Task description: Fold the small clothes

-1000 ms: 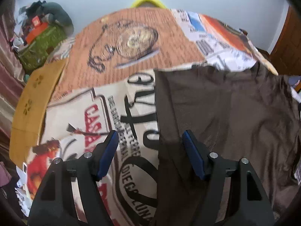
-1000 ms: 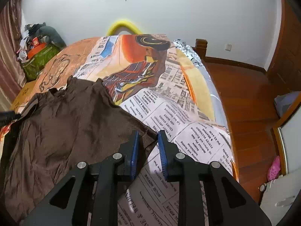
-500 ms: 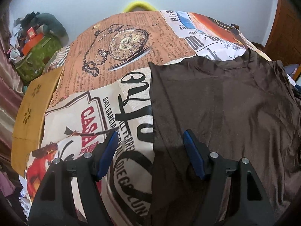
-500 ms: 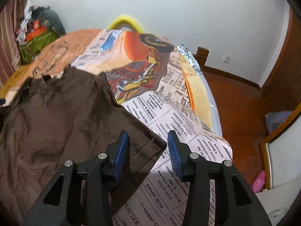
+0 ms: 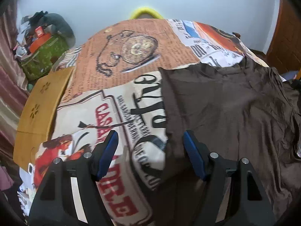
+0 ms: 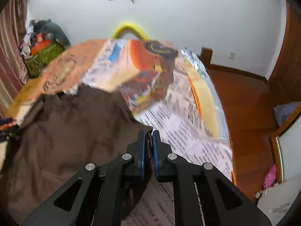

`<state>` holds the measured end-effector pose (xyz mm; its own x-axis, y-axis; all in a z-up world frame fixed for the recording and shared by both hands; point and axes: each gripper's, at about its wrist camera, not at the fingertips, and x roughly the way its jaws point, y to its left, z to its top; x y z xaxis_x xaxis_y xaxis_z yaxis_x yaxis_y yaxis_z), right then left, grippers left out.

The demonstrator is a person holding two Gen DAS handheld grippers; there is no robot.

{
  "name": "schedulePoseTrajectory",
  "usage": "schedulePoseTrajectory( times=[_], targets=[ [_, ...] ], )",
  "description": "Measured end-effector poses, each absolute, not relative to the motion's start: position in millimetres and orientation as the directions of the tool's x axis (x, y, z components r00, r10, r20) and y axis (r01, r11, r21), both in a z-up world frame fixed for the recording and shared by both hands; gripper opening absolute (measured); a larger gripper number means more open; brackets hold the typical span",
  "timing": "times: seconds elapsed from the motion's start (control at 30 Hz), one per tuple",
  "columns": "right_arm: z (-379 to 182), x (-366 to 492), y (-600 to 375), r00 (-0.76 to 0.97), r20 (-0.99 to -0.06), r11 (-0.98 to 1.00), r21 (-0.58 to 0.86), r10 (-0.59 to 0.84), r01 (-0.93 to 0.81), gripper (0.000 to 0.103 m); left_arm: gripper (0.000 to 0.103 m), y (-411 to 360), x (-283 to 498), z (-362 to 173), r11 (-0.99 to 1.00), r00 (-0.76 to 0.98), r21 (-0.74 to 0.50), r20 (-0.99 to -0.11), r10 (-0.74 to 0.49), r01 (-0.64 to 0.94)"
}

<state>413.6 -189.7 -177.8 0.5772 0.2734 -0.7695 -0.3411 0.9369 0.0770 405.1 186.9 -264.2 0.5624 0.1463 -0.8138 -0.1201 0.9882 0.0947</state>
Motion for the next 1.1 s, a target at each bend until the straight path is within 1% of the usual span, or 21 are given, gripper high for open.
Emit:
schedulePoseTrajectory(
  times=[0.17, 0.3, 0.43, 0.6, 0.67, 0.73, 0.8, 0.93, 0.97, 1.03, 1.1],
  targets=[
    [-146, 406, -164, 0.589, -0.738, 0.914, 0.094, 0.329, -0.394, 0.007, 0.071, 199, 388, -253, 0.988, 0.585, 0.068, -0.799, 0.137, -0.139],
    [-131, 405, -130, 0.586, -0.723, 0.894, 0.095, 0.365, -0.438, 0.007, 0.071, 203, 373, -244, 0.988, 0.606, 0.077, -0.783, 0.144, -0.135],
    [-137, 412, -99, 0.567, -0.728, 0.88, 0.107, 0.386, -0.463, 0.007, 0.071, 204, 359, -237, 0.989, 0.614, 0.082, -0.777, 0.14, -0.121],
    [-168, 417, -64, 0.492, -0.769, 0.86, 0.143, 0.408, -0.49, 0.007, 0.071, 198, 351, -240, 0.991, 0.616, 0.095, -0.777, 0.134, -0.097],
    [-178, 413, -54, 0.444, -0.788, 0.844, 0.17, 0.426, -0.508, 0.011, 0.071, 195, 351, -241, 0.99, 0.612, 0.104, -0.778, 0.14, -0.094],
    [-181, 406, -50, 0.397, -0.809, 0.833, 0.19, 0.433, -0.52, 0.011, 0.071, 193, 352, -242, 0.991, 0.61, 0.097, -0.781, 0.132, -0.09],
    [-170, 396, -55, 0.404, -0.787, 0.816, 0.206, 0.466, -0.54, 0.014, 0.071, 191, 354, -240, 0.993, 0.611, 0.083, -0.783, 0.117, -0.084],
    [-141, 386, -80, 0.443, -0.736, 0.807, 0.237, 0.512, -0.54, 0.03, 0.072, 183, 364, -233, 0.994, 0.622, 0.062, -0.776, 0.102, -0.085],
    [-137, 385, -84, 0.451, -0.731, 0.809, 0.233, 0.512, -0.539, 0.031, 0.073, 183, 367, -232, 0.994, 0.625, 0.059, -0.774, 0.101, -0.088],
    [-133, 380, -94, 0.472, -0.729, 0.815, 0.201, 0.495, -0.544, 0.031, 0.08, 181, 374, -233, 0.993, 0.63, 0.058, -0.769, 0.107, -0.098],
    [-139, 378, -99, 0.491, -0.744, 0.827, 0.147, 0.453, -0.542, 0.031, 0.08, 180, 383, -238, 0.991, 0.621, 0.067, -0.774, 0.125, -0.115]
  ],
)
